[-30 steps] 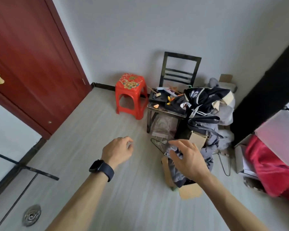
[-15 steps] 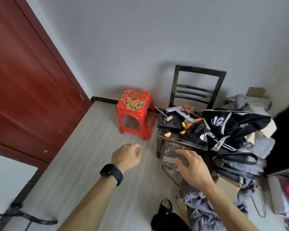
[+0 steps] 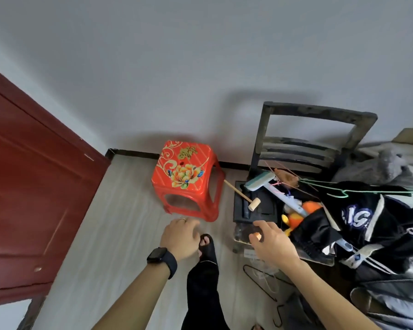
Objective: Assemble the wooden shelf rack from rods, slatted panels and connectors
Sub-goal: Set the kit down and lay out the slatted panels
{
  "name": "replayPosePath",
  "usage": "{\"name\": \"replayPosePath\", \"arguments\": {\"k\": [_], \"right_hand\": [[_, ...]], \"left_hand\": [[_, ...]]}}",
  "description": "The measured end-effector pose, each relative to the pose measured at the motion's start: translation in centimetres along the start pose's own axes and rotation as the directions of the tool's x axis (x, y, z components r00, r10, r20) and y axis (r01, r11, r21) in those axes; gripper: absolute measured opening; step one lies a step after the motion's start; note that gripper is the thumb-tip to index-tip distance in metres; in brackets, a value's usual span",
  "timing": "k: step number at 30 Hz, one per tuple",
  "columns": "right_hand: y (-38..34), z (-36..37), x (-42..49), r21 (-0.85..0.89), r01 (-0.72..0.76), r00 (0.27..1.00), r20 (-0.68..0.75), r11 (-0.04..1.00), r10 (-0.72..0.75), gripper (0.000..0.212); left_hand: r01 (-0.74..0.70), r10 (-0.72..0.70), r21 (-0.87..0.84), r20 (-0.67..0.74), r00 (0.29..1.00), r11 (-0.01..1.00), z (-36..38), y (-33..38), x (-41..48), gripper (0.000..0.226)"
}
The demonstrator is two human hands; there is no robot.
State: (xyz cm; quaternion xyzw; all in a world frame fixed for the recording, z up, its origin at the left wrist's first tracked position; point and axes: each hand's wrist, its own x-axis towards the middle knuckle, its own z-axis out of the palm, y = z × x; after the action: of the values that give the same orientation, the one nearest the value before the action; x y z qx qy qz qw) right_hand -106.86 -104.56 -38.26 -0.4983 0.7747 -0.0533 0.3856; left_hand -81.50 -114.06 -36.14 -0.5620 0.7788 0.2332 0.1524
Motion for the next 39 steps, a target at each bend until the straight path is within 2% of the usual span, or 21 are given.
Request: {"name": "replayPosePath", "arguments": {"k": [3, 7, 10, 13, 18, 21, 23, 26, 29, 32, 35, 39], "right_hand": [[0.0, 0.7, 8.2, -0.044, -0.125, 0.991, 0.049, 0.991, 0.127, 0.051], [0.2, 2.9, 17.2, -0.105, -0.25, 0.96, 0.105, 0.963, 0.26, 0.052], [1.1, 5.6, 22.4, -0.174, -0.273, 0.948, 0.119, 0.946, 0.296, 0.057], [2.2, 8.1, 25.9, -0.233, -0.335, 0.927, 0.095, 0.913, 0.364, 0.051], [3.5, 9.9, 27.1, -0.408, -0.379, 0.906, 0.022, 0.831, 0.424, 0.022], [4.0, 9.7, 26.6, -0.451, -0.379, 0.896, 0.038, 0.808, 0.442, 0.015], [4.2, 9.1, 25.7, -0.45, -0.367, 0.897, 0.058, 0.814, 0.437, 0.017], [3.7, 7.9, 23.2, -0.421, -0.334, 0.897, 0.133, 0.843, 0.422, 0.024], [2.2, 6.2, 19.8, -0.31, -0.342, 0.9, 0.165, 0.887, 0.405, 0.021], [0.6, 3.2, 15.3, -0.07, -0.449, 0.877, 0.153, 0.891, 0.455, 0.025], [-0.3, -1.0, 9.3, 0.295, -0.542, 0.836, 0.095, 0.787, 0.541, 0.021], [-0.9, -5.9, -1.7, 0.58, -0.442, 0.793, -0.104, 0.684, 0.6, 0.014]], "left_hand": [[-0.062, 0.056, 0.075, 0.08, 0.995, 0.995, -0.2, -1.7, 9.8, 0.047], [-0.072, 0.049, 0.118, 0.189, 0.981, 0.99, 0.7, -3.3, 20.7, 0.052], [-0.064, 0.039, 0.122, 0.2, 0.979, 0.99, 2.7, -4.8, 27.3, 0.057], [-0.025, -0.002, 0.132, 0.196, 0.981, 0.991, 5.3, -6.8, 32.5, 0.066], [-0.016, -0.054, 0.205, 0.334, 0.941, 0.979, 9.7, -9.3, 35.1, 0.079], [-0.024, -0.067, 0.226, 0.386, 0.92, 0.974, 10.2, -9.7, 35.0, 0.084], [-0.024, -0.078, 0.216, 0.45, 0.89, 0.976, 9.2, -9.4, 35.3, 0.08], [-0.109, -0.008, 0.164, 0.585, 0.811, 0.981, 6.5, -7.6, 35.8, 0.054], [-0.165, 0.075, 0.089, 0.616, 0.784, 0.982, 3.4, -4.8, 34.7, 0.038], [-0.244, 0.158, 0.064, 0.598, 0.786, 0.968, 0.3, -0.7, 32.3, 0.04], [-0.347, 0.268, 0.043, 0.551, 0.79, 0.937, -2.7, 4.3, 28.3, 0.041], [-0.517, 0.452, 0.007, 0.472, 0.756, 0.856, -6.3, 12.0, 21.0, 0.041]]}}
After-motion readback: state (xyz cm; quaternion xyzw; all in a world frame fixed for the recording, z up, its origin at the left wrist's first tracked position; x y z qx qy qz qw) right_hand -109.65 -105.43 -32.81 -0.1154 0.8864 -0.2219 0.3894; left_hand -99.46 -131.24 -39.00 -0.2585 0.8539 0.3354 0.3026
